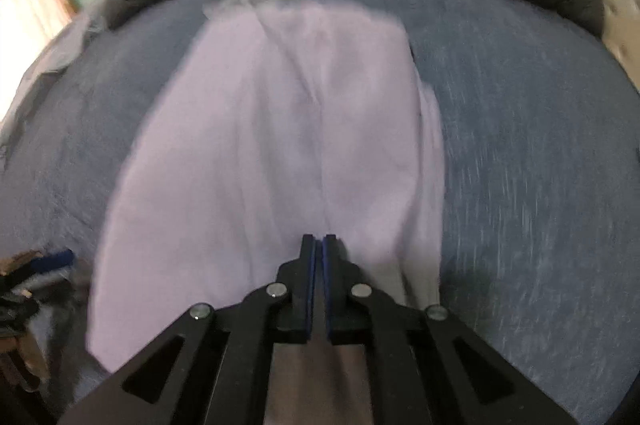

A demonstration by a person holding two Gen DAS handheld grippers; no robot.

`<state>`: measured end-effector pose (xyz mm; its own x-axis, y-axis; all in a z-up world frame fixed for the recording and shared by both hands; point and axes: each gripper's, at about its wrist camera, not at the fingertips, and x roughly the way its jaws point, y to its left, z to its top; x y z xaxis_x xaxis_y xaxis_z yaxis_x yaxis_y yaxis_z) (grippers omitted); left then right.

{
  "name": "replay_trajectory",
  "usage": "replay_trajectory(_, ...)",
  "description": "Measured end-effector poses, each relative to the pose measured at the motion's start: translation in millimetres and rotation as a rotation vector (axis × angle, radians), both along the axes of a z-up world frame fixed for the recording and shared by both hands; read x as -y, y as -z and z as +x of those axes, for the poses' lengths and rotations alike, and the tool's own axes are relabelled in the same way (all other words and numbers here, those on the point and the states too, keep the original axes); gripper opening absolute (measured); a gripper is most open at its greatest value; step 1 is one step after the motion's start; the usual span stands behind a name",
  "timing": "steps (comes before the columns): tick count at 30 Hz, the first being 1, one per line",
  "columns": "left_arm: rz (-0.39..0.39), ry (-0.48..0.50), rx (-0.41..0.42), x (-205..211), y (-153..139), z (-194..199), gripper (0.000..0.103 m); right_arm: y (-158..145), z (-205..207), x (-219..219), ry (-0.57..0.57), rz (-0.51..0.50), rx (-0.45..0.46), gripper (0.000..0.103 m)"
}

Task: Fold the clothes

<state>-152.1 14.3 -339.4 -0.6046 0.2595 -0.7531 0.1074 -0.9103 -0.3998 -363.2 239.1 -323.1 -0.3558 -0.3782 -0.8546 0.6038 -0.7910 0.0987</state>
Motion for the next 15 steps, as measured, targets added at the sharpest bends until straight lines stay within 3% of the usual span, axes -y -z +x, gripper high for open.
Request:
replay_trajectory(10, 0.003, -0.021, 0.010, 17.5, 2.6, -4.3, 0.057, 11.1, -68.8, 54.3, -0.041, 0.184, -0.005, 0.002)
replay_trajectory(15, 0.009, -0.012, 0.021, 16.7, 7.9, -5.0, 0.057, 2.6, -83.6, 41.8, -0.003, 0.150, -0.024, 0.002)
